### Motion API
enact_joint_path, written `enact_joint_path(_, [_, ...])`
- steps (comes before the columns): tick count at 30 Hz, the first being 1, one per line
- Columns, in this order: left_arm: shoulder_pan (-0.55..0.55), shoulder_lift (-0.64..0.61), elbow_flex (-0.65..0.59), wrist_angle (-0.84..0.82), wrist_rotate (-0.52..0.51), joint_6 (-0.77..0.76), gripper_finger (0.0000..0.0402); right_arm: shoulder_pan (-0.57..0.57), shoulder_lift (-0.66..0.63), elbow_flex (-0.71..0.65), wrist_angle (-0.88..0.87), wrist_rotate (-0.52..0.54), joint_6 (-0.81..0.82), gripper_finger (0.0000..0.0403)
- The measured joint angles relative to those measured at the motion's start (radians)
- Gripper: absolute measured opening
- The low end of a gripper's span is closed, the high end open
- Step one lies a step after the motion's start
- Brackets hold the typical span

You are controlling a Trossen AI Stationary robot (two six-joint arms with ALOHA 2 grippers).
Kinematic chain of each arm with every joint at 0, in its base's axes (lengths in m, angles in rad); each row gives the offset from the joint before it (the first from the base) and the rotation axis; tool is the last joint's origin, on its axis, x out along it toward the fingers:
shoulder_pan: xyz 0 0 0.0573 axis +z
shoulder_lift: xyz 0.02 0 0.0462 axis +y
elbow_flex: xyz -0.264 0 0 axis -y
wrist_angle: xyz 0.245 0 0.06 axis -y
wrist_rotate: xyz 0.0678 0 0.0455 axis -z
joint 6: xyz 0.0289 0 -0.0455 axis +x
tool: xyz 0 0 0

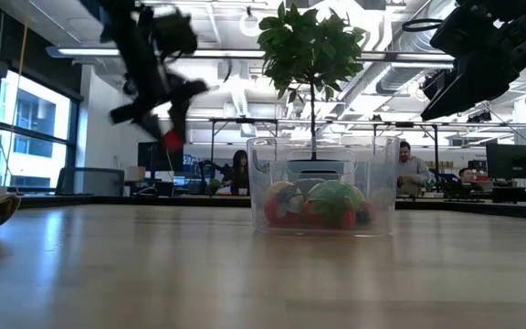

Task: Pick and placing Produce into tupperware
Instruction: Put the red strawberry into the transparent container

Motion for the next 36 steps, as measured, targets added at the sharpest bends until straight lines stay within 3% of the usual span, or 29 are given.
enact_joint_path(5, [-0.041,0.003,0.169,0.036,-0.021,0.241,0.0186,0.0,0.0,0.0,0.0,0.0,0.0,0.0073])
enact_joint_path(11, [-0.16,0.024,0.301,0.082,-0.026,0.39,0.0169,0.0,0.0,0.0,0.0,0.0,0.0,0.0073])
enact_joint_path(18, [-0.358,0.157,0.399,0.149,-0.022,0.469,0.0182,0.0,0.0,0.0,0.0,0.0,0.0,0.0073])
enact_joint_path(25, [-0.5,0.358,0.545,0.141,0.016,0.53,0.017,0.0,0.0,0.0,0.0,0.0,0.0,0.0073])
enact_joint_path(36, [-0.537,0.617,0.628,0.128,0.107,0.528,0.0176,0.0,0.0,0.0,-0.002,0.0,0.0,0.0073])
